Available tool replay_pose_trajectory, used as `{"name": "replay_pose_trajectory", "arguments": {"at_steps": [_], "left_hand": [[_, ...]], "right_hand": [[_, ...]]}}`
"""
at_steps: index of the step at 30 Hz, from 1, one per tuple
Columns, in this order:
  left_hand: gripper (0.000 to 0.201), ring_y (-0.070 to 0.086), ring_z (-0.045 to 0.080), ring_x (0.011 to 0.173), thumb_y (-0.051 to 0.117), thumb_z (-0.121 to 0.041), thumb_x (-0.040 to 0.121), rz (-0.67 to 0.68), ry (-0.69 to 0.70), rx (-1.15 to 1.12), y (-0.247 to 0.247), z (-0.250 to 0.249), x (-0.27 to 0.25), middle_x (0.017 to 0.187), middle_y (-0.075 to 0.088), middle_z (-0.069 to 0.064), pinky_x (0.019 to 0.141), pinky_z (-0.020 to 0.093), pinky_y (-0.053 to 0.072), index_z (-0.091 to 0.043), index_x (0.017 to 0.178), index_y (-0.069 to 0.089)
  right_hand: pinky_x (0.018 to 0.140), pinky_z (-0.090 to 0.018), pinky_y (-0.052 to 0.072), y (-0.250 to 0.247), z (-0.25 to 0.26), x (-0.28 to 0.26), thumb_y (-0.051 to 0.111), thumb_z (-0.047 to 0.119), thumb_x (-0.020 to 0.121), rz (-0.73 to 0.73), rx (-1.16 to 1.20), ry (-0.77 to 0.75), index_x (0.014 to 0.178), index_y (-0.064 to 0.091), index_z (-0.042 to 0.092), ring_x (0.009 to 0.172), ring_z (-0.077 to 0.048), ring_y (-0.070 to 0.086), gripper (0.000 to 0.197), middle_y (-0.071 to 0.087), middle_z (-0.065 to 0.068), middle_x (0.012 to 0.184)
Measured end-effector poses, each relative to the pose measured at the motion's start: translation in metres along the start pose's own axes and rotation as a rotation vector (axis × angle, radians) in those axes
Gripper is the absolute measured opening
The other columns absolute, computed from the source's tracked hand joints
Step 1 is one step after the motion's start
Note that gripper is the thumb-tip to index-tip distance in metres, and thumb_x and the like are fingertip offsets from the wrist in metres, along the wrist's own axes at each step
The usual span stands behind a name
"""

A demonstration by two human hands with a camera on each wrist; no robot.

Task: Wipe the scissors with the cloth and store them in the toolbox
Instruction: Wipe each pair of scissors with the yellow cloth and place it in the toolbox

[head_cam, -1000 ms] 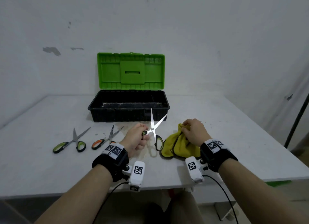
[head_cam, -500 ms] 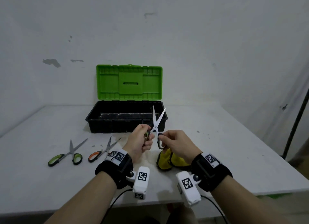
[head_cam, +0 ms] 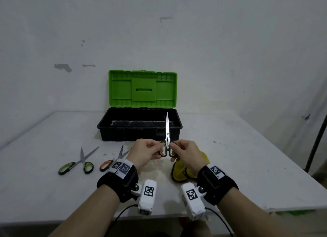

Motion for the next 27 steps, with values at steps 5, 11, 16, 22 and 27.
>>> {"name": "replay_pose_trajectory", "arguments": {"at_steps": [5, 11, 16, 22, 27], "left_hand": [[0.013, 0.073, 0.014, 0.071, 0.068, -0.011, 0.092, -0.087, 0.022, -0.031, -0.003, -0.014, 0.012, 0.083, 0.074, 0.014, 0.064, 0.021, 0.058, 0.000, 0.090, 0.075], [0.012, 0.071, 0.018, 0.072, 0.071, -0.009, 0.090, -0.075, 0.015, -0.069, -0.024, -0.037, 0.044, 0.083, 0.073, 0.015, 0.060, 0.020, 0.057, 0.002, 0.091, 0.074], [0.011, 0.073, 0.019, 0.082, 0.064, -0.027, 0.095, -0.143, 0.066, 0.146, -0.077, -0.047, 0.081, 0.093, 0.076, 0.005, 0.068, 0.028, 0.058, -0.021, 0.090, 0.072], [0.034, 0.061, 0.030, 0.118, 0.061, -0.026, 0.095, -0.327, 0.056, 0.673, -0.183, -0.034, 0.116, 0.127, 0.067, 0.011, 0.106, 0.040, 0.044, -0.010, 0.125, 0.067], [0.034, 0.050, 0.038, 0.130, 0.049, -0.023, 0.102, -0.341, -0.089, 0.829, -0.211, -0.007, 0.127, 0.139, 0.056, 0.024, 0.106, 0.037, 0.037, 0.001, 0.122, 0.063]], "right_hand": [[0.058, -0.031, 0.053, 0.012, 0.015, 0.012, 0.074, 0.040, 0.081, -0.197, -0.138, -0.135, 0.088, 0.053, 0.018, 0.058, -0.015, 0.068, 0.032, 0.066, -0.002, 0.071], [0.054, -0.026, 0.038, 0.026, 0.052, 0.047, 0.077, 0.038, 0.076, -0.196, -0.418, -0.199, 0.071, 0.065, 0.001, 0.061, -0.016, 0.051, 0.040, 0.066, -0.014, 0.070], [0.050, -0.024, 0.040, 0.013, 0.079, 0.095, 0.078, 0.043, 0.075, -0.212, -0.492, -0.093, 0.067, 0.072, 0.008, 0.059, -0.018, 0.062, 0.036, 0.067, -0.009, 0.062], [0.061, -0.034, 0.057, -0.014, 0.076, 0.166, 0.077, 0.050, 0.073, -0.234, -0.653, 0.111, 0.080, 0.072, -0.001, 0.074, -0.025, 0.070, 0.051, 0.072, -0.014, 0.077], [0.047, -0.024, 0.039, 0.037, 0.059, 0.187, 0.079, 0.046, 0.076, -0.089, -0.783, 0.204, 0.071, 0.054, 0.006, 0.064, -0.021, 0.056, 0.047, 0.058, -0.005, 0.071]]}}
Point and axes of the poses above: each hand's wrist, its own x-axis towards the middle knuckle, its own y-axis out of the palm, z = x × y, the point moved 2 cm from there along x, towards the middle knuckle
